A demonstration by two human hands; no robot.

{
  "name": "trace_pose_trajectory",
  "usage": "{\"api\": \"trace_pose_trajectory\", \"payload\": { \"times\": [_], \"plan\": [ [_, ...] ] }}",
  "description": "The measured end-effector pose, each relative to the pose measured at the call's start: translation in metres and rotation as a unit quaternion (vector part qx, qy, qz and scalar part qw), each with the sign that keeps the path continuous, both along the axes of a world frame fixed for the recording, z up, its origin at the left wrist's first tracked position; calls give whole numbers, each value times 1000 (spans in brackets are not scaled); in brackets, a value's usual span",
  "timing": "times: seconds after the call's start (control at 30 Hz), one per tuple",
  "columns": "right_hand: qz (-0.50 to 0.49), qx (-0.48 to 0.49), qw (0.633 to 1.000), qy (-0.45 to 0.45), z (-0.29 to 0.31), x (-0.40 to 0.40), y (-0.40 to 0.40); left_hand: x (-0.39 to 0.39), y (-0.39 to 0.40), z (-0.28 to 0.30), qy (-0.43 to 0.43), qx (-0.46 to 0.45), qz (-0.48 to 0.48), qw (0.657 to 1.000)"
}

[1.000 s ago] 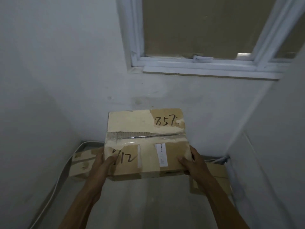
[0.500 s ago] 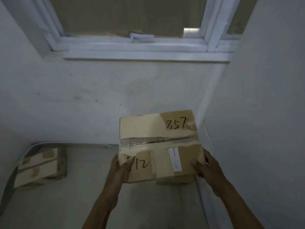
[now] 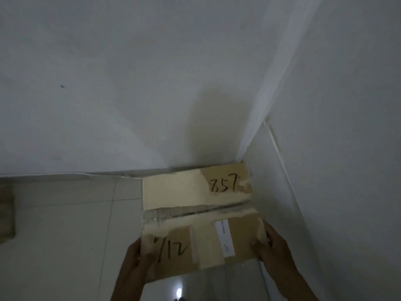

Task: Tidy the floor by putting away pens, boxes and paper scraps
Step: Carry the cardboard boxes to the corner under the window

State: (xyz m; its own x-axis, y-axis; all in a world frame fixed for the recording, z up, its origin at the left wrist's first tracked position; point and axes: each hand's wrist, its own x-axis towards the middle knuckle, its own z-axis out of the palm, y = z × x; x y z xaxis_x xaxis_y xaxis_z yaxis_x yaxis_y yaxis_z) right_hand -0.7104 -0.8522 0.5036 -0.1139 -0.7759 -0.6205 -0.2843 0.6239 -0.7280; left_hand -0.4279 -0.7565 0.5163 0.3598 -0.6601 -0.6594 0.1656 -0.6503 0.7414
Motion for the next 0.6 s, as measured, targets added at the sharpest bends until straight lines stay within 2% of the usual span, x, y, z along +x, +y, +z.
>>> {"api": "trace_pose_trajectory", "payload": {
  "times": [0.1,0.2,0.33,0.6],
  "plan": [
    [-39,-8,999,-3,-49,0,-20,0,-25,-58,26,7,-7,1000],
    [-44,-10,999,18,-97,-6,-41,-10,-60,-90,30,-8,-11,999],
    [-59,-1,998,30,-148,-15,-67,-22,-98,-123,35,-32,-73,996],
    [-77,18,996,39,-211,-27,-81,-26,-123,-187,40,3,-92,995]
  ]
}}
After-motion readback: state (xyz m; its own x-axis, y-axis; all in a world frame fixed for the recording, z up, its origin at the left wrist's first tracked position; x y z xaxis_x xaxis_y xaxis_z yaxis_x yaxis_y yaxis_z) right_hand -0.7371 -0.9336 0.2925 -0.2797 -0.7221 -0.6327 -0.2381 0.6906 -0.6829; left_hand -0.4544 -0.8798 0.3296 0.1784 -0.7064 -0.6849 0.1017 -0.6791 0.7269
